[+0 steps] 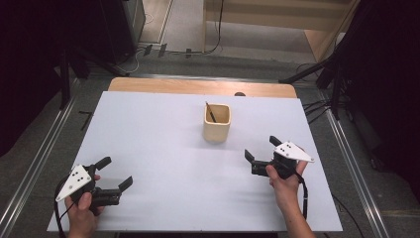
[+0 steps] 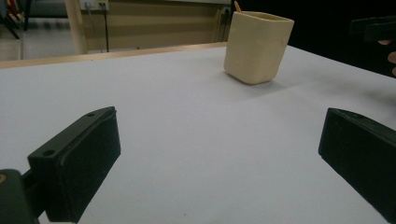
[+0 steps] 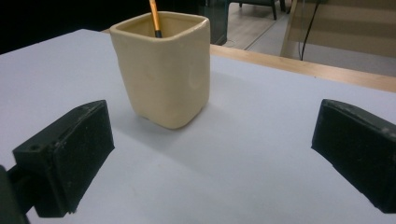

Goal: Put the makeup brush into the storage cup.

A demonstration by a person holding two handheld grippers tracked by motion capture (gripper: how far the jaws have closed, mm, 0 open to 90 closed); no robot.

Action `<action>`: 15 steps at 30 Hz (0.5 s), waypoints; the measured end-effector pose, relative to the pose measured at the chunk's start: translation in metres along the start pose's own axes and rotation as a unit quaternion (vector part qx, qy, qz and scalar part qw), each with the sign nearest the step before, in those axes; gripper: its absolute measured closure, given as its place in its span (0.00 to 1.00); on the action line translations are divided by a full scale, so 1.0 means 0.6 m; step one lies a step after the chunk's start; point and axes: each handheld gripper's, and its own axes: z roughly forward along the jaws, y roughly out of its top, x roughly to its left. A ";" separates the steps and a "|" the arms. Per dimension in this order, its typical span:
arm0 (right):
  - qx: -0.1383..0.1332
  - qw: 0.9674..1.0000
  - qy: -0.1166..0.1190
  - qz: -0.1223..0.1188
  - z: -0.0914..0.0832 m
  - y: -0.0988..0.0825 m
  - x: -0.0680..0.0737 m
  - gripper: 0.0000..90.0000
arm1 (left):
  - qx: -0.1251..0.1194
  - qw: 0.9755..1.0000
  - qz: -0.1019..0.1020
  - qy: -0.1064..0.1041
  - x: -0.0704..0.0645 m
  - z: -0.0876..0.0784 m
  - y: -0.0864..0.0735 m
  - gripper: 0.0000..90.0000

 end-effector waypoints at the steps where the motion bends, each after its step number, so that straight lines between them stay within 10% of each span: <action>1: -0.001 1.000 0.001 0.007 -0.008 -0.006 -0.003 0.00 | 0.000 1.000 0.000 0.000 0.000 0.000 0.000 0.00; 15: 0.011 0.999 -0.010 0.034 -0.056 -0.045 -0.031 0.00 | -0.005 1.000 0.000 -0.001 -0.002 -0.003 0.004 0.00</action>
